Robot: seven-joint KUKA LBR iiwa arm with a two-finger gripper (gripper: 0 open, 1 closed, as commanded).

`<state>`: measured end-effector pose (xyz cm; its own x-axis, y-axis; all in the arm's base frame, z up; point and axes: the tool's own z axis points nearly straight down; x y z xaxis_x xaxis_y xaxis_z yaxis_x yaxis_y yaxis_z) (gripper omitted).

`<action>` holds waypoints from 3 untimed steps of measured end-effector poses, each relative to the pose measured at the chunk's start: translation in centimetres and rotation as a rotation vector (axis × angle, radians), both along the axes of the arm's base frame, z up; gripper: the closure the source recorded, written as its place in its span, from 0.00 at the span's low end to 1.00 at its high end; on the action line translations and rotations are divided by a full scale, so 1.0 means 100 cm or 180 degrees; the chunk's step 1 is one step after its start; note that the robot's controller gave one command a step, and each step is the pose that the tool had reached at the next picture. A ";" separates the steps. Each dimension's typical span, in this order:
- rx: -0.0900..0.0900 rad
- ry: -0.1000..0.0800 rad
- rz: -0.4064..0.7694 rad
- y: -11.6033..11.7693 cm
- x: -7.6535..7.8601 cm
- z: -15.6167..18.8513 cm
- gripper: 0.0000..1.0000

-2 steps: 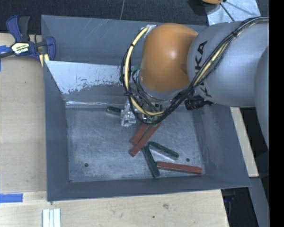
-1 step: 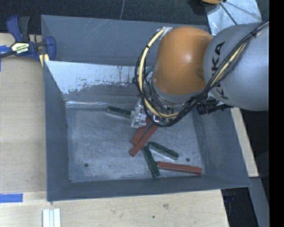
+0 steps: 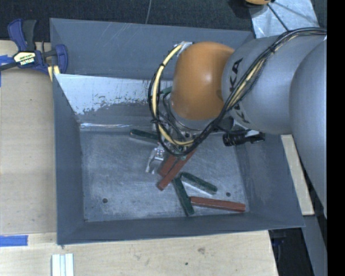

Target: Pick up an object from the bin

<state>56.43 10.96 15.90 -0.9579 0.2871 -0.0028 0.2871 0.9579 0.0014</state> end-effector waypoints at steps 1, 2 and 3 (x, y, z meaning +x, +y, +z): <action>0.0000 -0.0001 -0.0001 0.000 0.000 0.000 0.00; 0.0005 -0.0010 -0.0131 -0.022 0.012 -0.030 0.00; 0.0008 -0.0072 -0.0309 -0.033 0.048 -0.080 1.00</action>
Offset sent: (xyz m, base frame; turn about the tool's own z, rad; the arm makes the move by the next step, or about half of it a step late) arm 0.0178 -0.0401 -0.0559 0.0745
